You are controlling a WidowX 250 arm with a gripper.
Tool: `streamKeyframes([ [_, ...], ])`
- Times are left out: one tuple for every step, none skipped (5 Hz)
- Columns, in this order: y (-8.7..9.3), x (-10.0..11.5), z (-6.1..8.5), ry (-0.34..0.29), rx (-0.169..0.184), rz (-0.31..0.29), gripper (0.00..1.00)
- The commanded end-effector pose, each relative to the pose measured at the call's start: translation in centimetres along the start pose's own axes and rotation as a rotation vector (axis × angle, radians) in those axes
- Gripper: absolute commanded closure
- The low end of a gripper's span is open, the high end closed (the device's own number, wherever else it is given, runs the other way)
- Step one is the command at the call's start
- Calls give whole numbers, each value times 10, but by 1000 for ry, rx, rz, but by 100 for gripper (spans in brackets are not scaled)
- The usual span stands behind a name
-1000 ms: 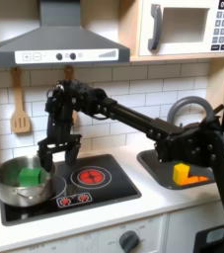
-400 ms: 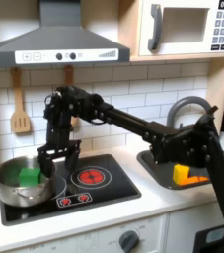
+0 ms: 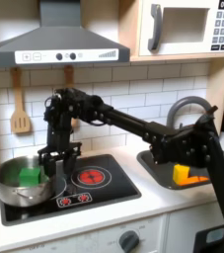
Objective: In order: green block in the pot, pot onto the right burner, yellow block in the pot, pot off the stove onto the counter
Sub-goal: 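Slide the pot onto the right burner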
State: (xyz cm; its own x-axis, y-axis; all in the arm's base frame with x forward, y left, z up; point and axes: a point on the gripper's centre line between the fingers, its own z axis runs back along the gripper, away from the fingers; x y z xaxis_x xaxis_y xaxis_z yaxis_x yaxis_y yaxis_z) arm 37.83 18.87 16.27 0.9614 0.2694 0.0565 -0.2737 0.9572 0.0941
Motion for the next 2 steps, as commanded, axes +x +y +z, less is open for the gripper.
streamKeyframes([
  [-5,-7,-6,22,-13,-16,100],
  [-12,-10,-9,30,-23,-47,100],
])
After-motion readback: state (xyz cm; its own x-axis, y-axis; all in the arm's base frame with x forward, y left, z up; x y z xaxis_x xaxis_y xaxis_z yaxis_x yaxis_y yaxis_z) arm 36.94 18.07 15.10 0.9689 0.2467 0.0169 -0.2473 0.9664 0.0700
